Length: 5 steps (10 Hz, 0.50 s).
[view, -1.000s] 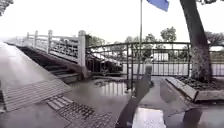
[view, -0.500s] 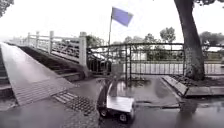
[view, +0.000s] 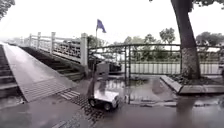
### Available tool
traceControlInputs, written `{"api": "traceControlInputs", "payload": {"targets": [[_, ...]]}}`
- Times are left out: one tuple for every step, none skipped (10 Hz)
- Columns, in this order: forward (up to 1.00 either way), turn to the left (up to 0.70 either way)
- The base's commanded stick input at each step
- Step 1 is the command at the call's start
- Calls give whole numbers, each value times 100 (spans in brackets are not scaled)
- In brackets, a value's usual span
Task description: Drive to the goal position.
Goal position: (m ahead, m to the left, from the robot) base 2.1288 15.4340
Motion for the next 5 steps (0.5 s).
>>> {"api": "traceControlInputs", "payload": {"targets": [[45, 27], [45, 27], [45, 27], [45, 27], [45, 27]]}}
